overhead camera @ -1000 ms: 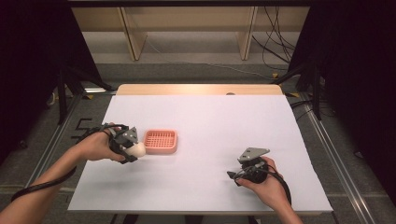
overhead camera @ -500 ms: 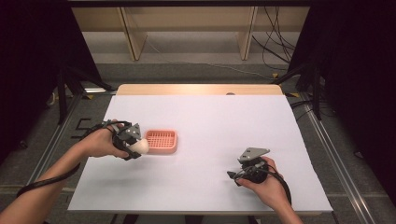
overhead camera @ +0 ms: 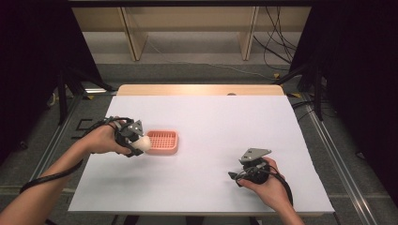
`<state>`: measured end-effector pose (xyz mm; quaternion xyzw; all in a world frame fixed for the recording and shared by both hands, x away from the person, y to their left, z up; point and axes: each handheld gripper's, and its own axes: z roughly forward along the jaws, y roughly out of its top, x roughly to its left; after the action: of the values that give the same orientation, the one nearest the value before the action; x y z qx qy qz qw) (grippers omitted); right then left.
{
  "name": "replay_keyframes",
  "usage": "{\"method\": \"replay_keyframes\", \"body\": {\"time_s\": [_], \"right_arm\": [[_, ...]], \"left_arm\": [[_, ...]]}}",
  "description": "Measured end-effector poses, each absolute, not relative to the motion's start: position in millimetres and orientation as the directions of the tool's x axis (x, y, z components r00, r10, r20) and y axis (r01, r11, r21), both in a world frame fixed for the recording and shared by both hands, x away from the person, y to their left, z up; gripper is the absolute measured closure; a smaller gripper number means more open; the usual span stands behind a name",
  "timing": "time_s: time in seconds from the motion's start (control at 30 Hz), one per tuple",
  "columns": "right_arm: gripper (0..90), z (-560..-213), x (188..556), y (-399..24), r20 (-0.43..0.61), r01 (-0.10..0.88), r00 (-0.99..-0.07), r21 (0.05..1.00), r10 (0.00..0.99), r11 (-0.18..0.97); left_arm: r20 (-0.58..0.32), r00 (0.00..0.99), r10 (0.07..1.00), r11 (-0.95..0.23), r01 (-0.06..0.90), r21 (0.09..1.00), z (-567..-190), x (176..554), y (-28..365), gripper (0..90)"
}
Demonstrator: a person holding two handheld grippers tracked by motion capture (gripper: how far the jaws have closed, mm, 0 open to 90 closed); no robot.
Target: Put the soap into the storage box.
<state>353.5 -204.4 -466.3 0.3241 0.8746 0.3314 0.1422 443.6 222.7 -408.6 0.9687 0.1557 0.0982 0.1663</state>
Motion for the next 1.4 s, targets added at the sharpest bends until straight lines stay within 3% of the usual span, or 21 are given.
{"method": "replay_keyframes", "body": {"time_s": [0.3, 0.57, 1.4], "right_arm": [[35.0, -466.4, 353.4, -204.3, -0.032, 0.475, -0.748, 0.672, 0.663, 0.568], [35.0, -466.8, 353.4, -204.0, -0.031, 0.476, -0.748, 0.672, 0.664, 0.567], [35.0, -467.5, 353.6, -204.2, -0.039, 0.467, -0.744, 0.683, 0.667, 0.561]], "left_arm": [[0.132, 0.924, 0.359, -0.886, 0.293, 0.360, -406.2, 447.1, 219.2, 49.7], [0.156, 0.936, 0.315, -0.907, 0.249, 0.339, -400.6, 453.5, 216.3, 49.6], [0.174, 0.931, 0.322, -0.902, 0.245, 0.356, -397.1, 460.9, 204.9, 49.6]]}}
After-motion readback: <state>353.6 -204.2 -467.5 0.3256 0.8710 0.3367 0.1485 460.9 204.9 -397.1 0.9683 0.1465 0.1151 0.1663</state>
